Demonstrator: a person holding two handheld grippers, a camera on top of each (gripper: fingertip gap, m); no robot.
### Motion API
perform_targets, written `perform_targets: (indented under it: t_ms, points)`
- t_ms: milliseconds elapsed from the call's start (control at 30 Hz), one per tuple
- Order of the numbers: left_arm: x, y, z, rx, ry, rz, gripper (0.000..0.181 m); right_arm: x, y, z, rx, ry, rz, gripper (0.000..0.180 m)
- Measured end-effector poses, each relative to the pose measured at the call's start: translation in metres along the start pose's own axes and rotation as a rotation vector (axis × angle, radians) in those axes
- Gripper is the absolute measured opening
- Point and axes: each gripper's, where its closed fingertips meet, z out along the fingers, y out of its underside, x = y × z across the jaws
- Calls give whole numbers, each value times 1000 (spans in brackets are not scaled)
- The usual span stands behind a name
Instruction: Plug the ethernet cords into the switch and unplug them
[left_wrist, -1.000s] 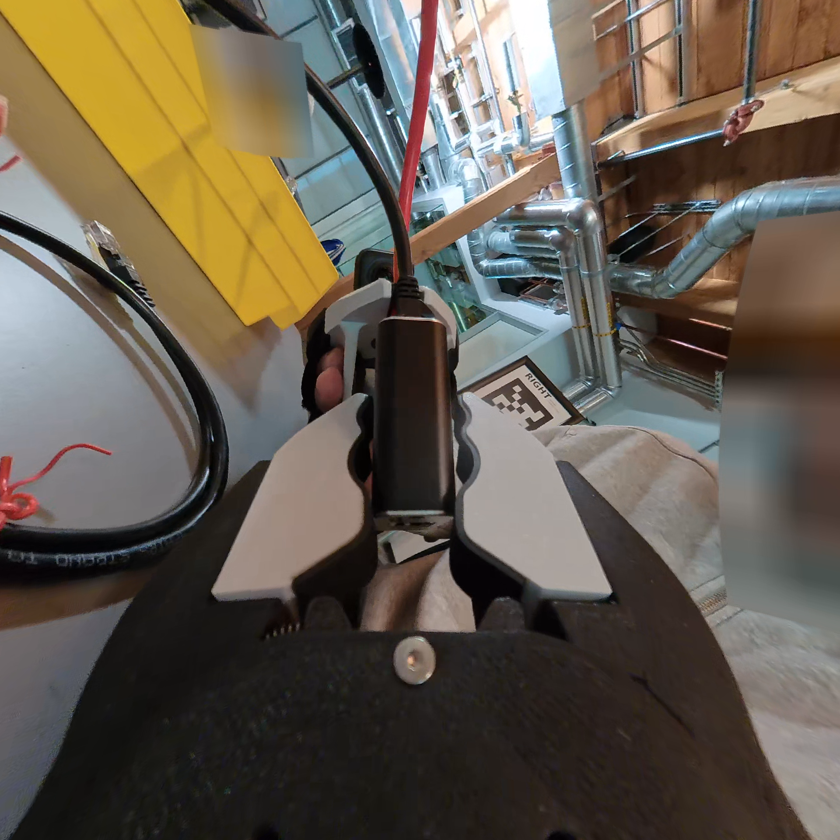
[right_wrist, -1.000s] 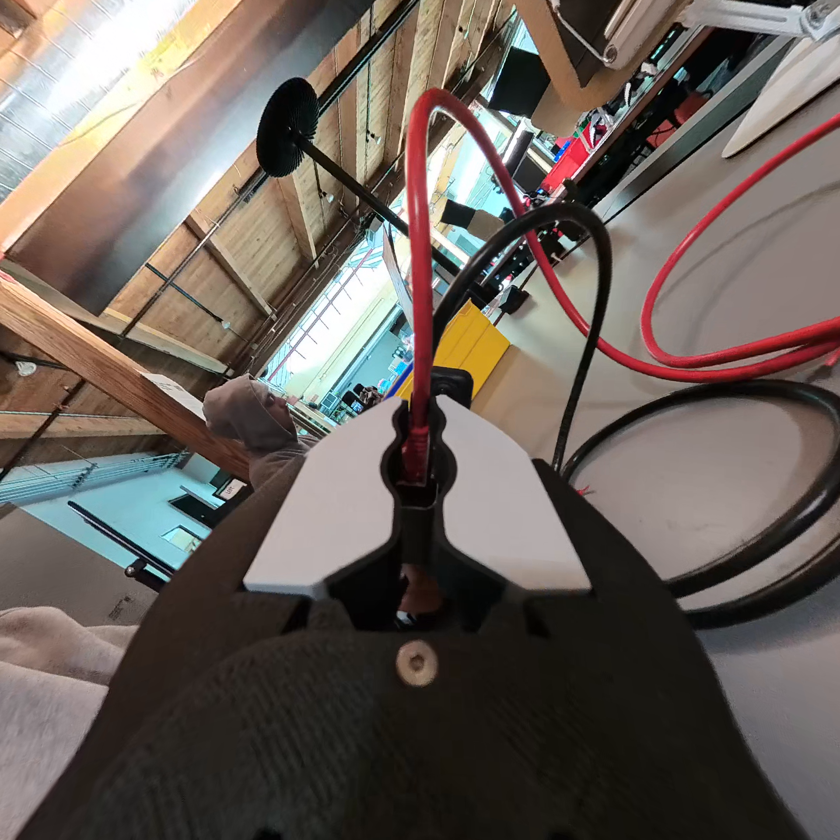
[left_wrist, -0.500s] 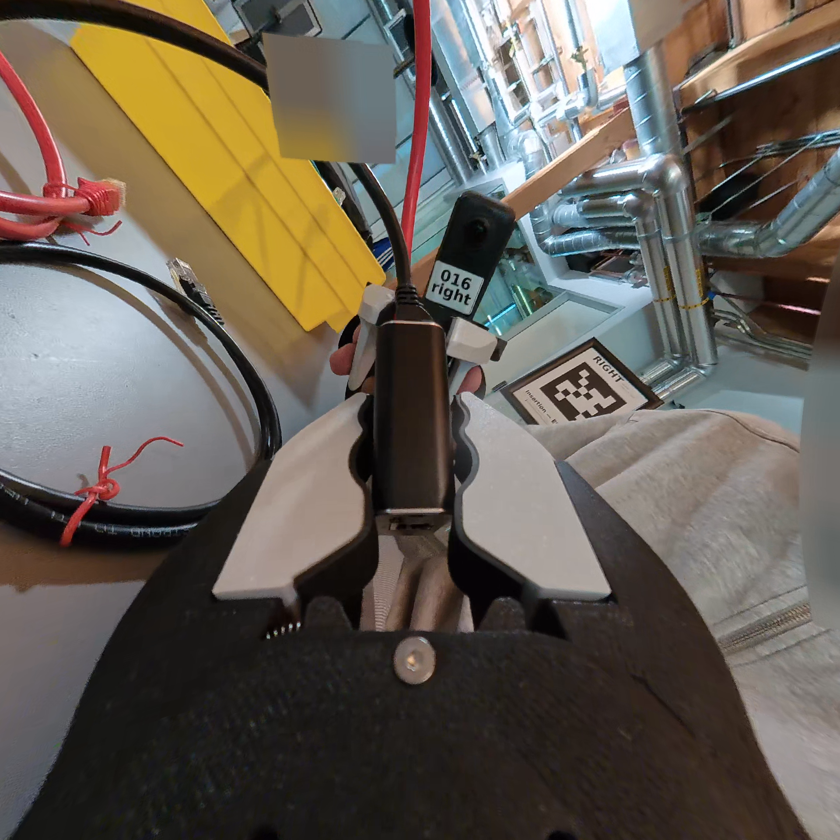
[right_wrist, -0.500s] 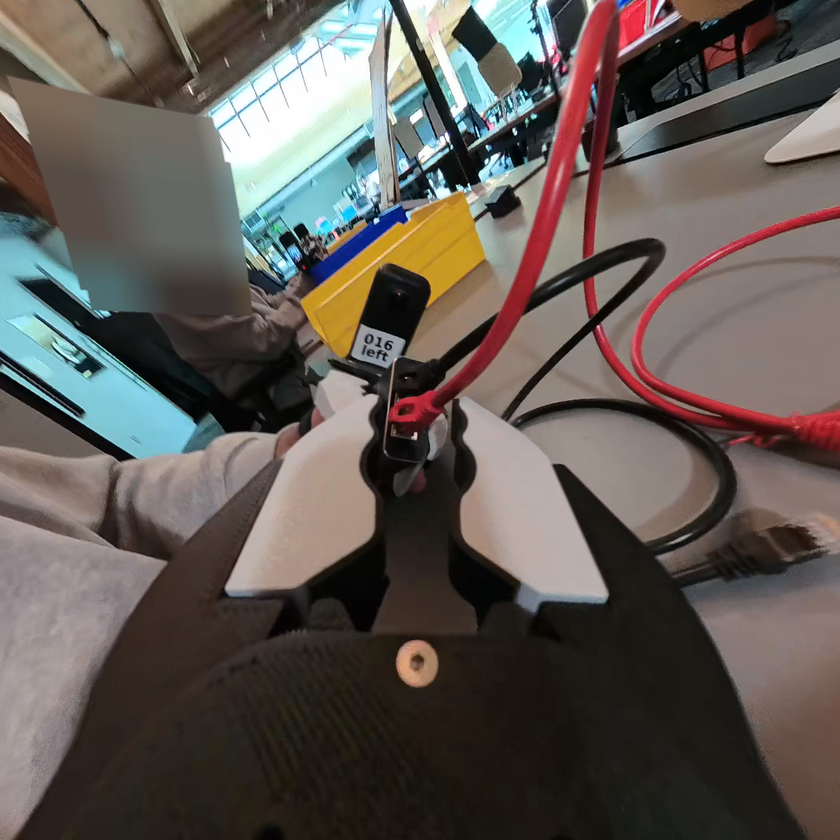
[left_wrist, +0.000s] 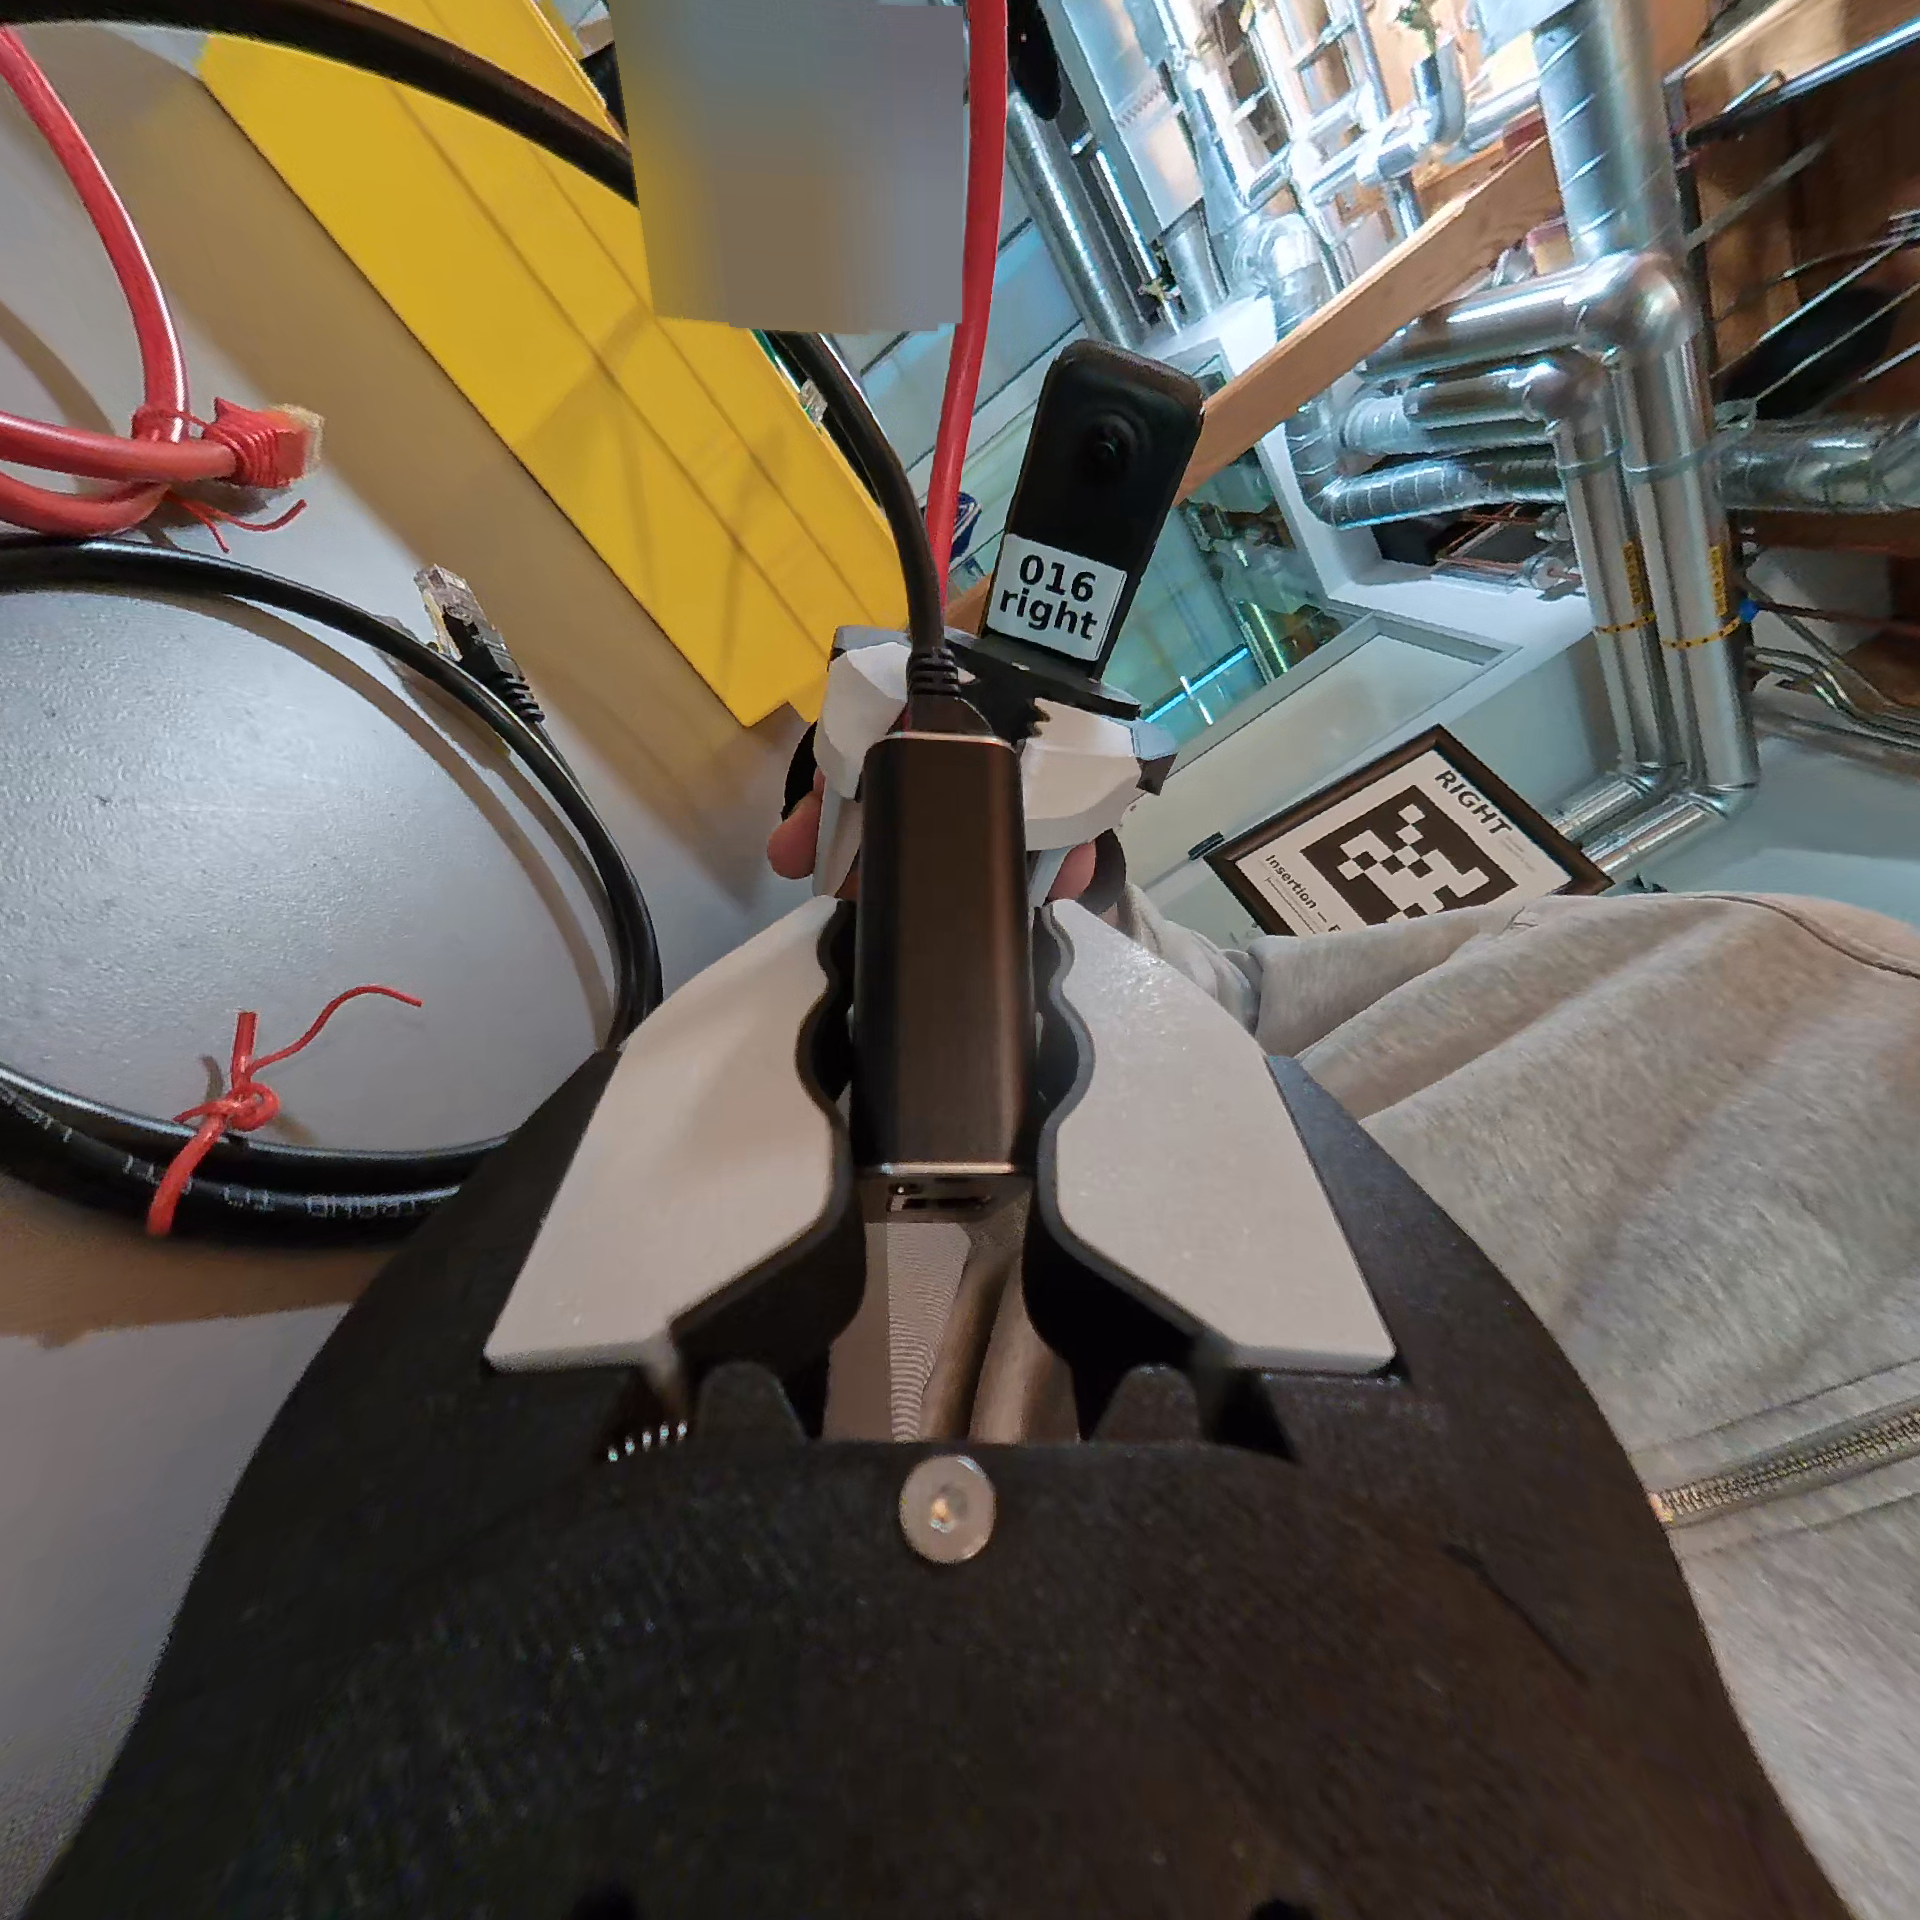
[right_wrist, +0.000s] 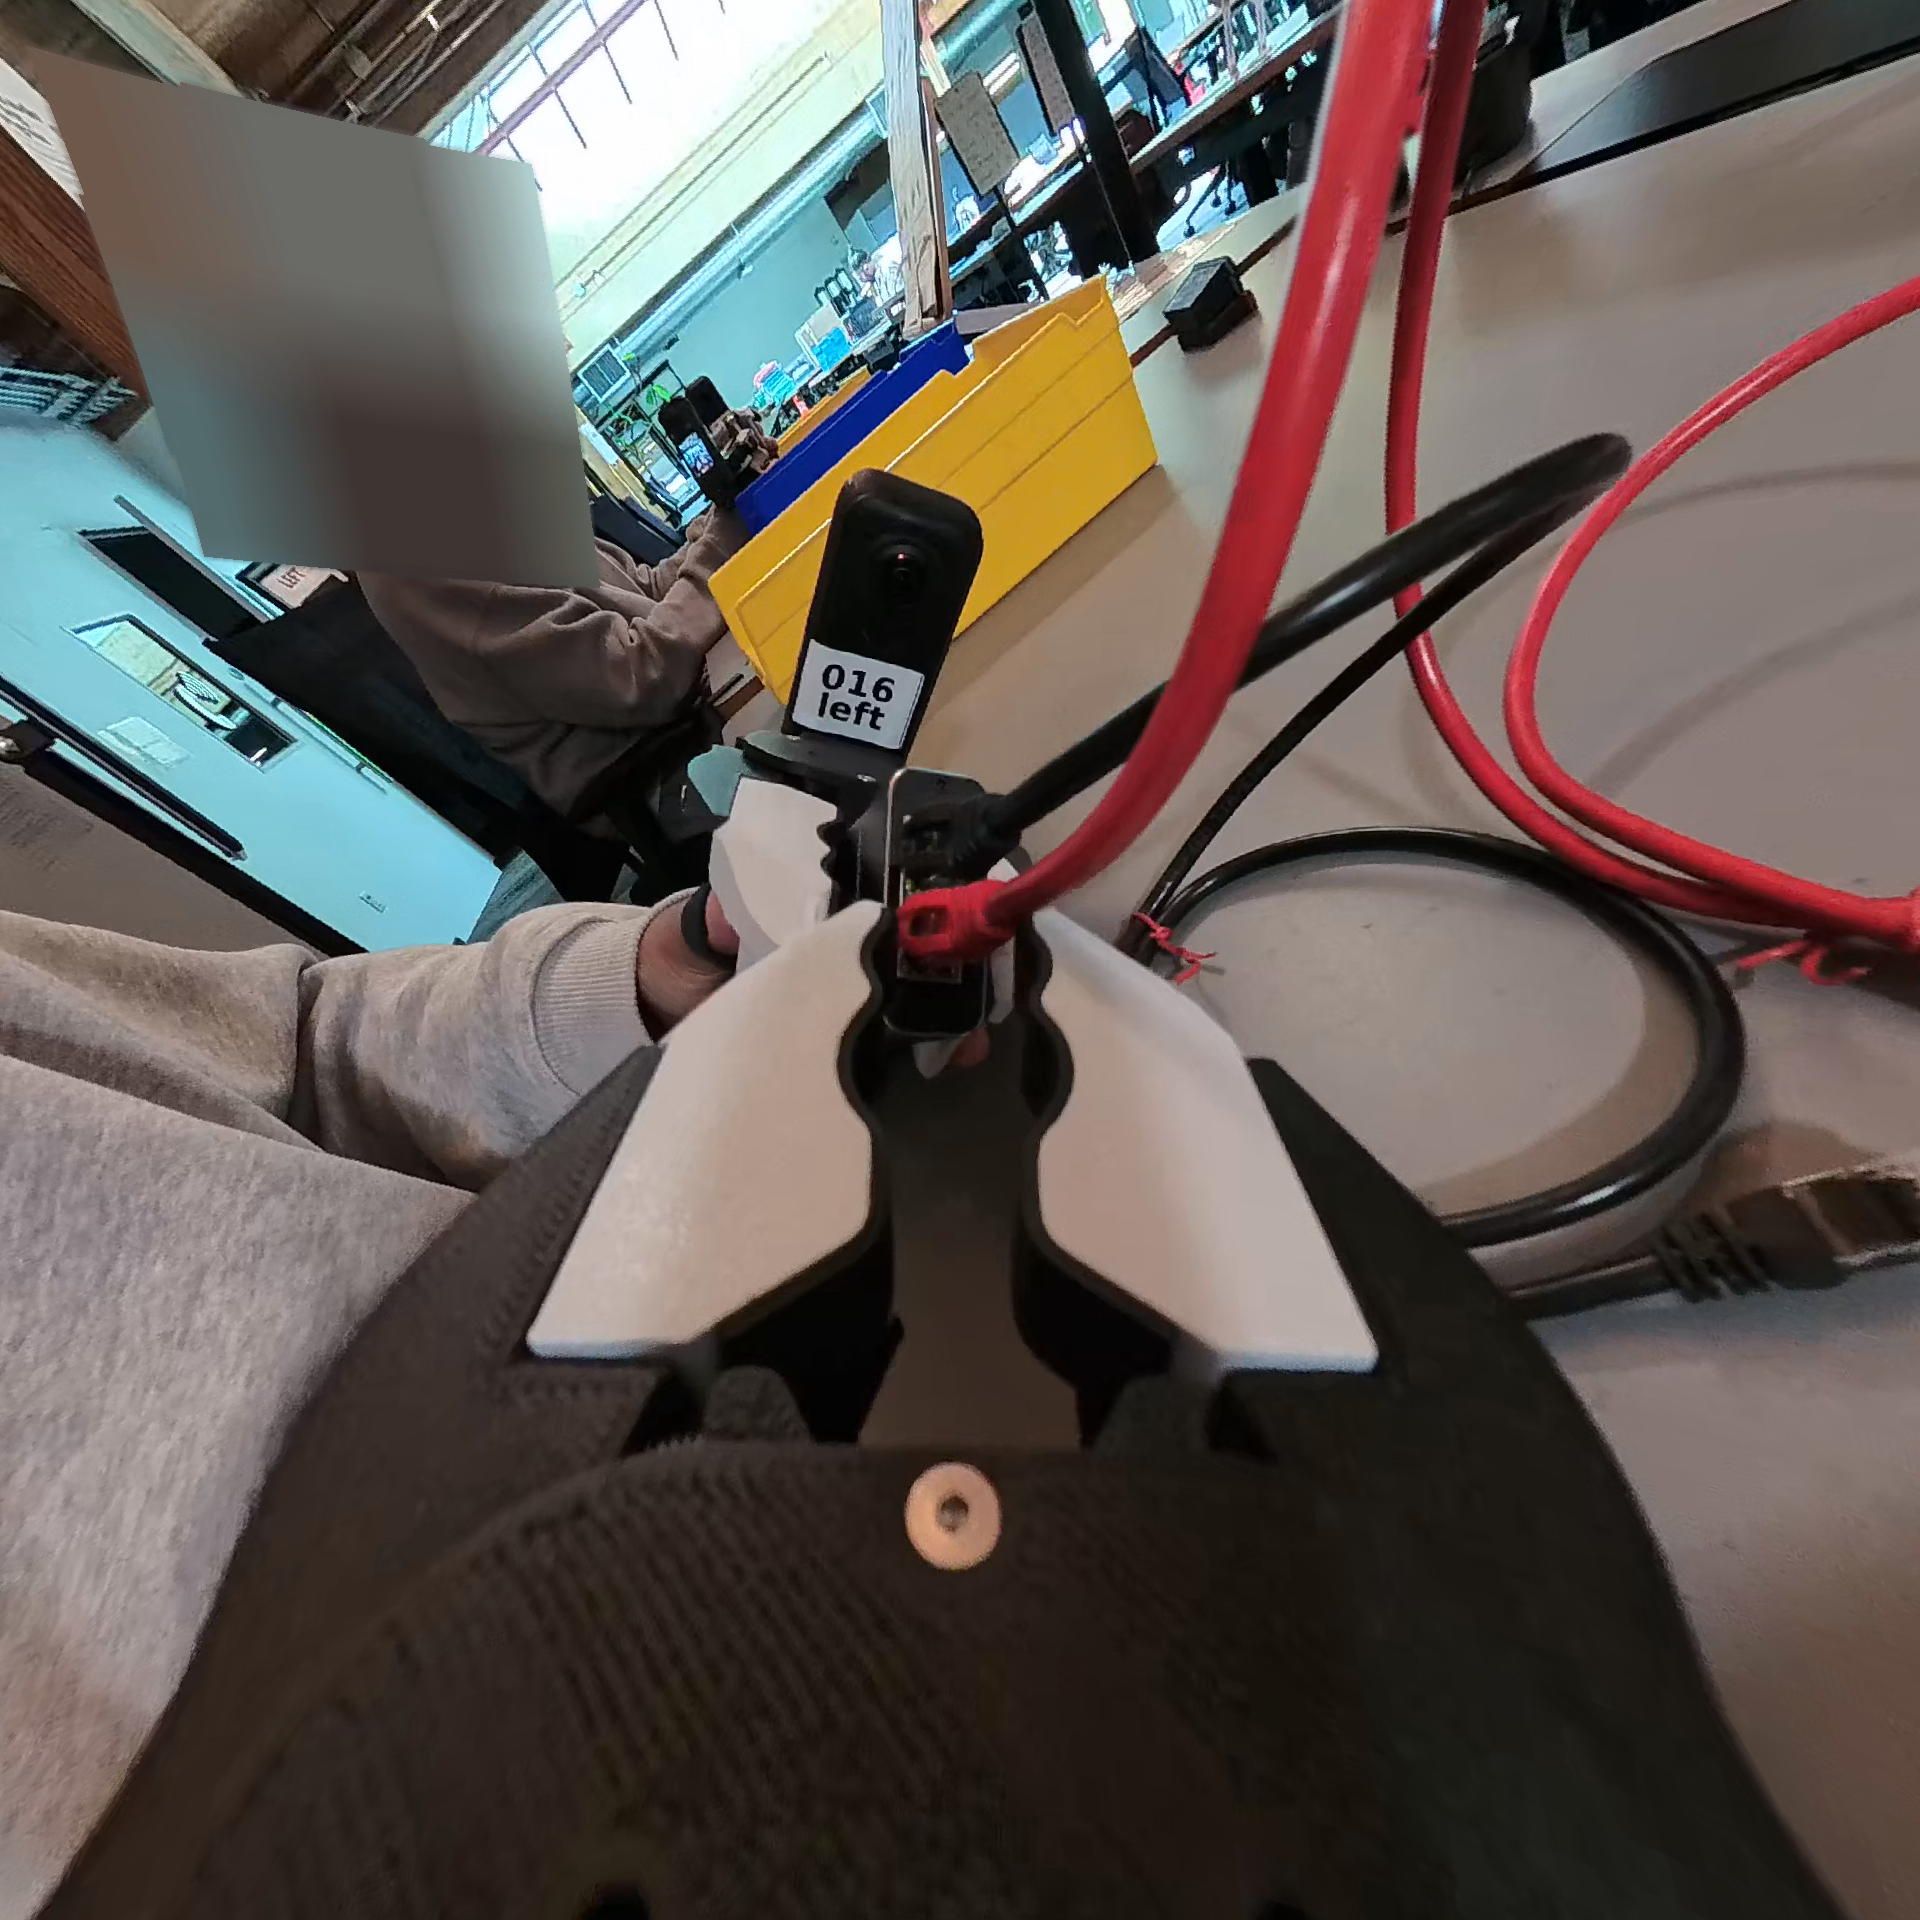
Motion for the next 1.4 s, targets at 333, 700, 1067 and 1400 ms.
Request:
perform_targets:
  t_ms: [333,700,1067,1400]
  points:
    - [-3,7,2,-43,-50,12,32,4,8,0,-36,28,-65,21]
    - [3,-1,1,5,6,-29,32,2,-4,0,-30,175,-325,21]
    - [9,-9,6,47,78,-81,30,1,-24,-1,80,200,-260,18]
    - [17,-7,19,77,112,-108,29,2,-37,-8,160,276,-321,18]
